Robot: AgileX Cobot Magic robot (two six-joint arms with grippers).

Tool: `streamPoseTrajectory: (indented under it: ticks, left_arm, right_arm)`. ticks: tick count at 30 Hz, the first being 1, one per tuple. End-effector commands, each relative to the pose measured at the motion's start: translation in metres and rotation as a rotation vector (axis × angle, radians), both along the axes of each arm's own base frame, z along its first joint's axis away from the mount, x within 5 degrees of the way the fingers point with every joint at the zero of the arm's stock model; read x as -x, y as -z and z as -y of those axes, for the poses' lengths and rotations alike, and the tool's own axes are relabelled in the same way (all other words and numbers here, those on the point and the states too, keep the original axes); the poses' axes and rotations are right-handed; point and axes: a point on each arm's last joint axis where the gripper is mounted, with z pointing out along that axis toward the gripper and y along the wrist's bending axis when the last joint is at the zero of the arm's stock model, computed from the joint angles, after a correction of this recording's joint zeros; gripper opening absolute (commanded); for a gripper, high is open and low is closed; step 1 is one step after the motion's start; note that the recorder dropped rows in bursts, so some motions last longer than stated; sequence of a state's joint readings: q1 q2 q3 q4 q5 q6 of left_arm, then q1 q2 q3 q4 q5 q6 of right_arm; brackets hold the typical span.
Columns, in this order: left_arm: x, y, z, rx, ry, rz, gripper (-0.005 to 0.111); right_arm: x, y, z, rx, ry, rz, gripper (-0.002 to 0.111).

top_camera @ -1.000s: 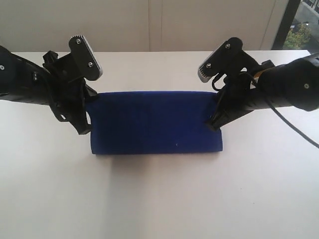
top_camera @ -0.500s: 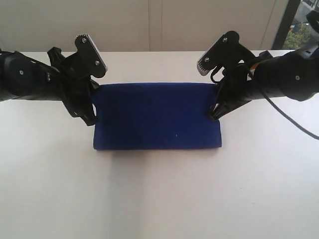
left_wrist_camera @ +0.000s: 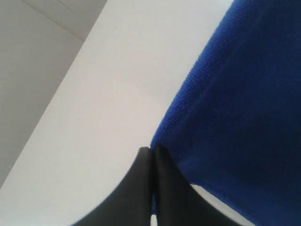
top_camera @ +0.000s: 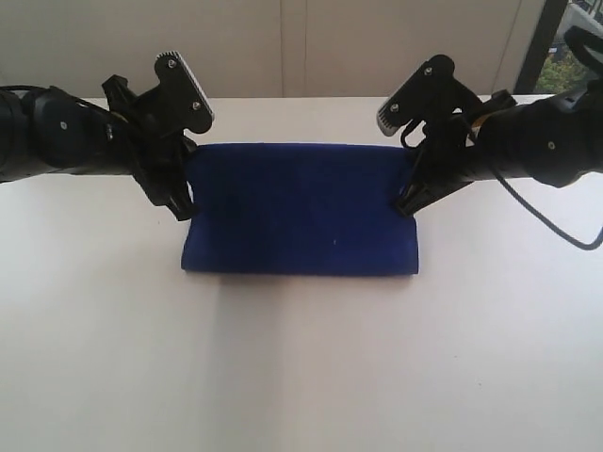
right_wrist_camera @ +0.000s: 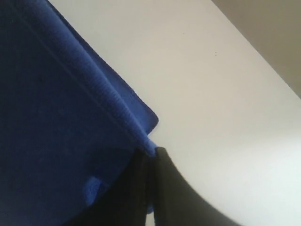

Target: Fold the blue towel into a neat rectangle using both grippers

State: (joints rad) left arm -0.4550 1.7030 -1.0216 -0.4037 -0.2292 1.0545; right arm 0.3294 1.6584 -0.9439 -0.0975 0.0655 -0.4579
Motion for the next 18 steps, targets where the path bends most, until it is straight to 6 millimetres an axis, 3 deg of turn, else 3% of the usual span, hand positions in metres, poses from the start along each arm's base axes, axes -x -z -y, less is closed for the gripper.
streamPoseTrajectory:
  ticks: [1,18]
  left_arm:
    - [-0.006,0.002,0.0,0.014,-0.029,0.023,0.0]
    - [-0.011,-0.004,-0.002,0.018,-0.047,0.089,0.0]
  right_arm:
    - [-0.008,0.003,0.006,0.009,0.0,0.04,0.0]
    - [-0.028,0.006,0.001,-0.001,-0.007,0.094,0.0]
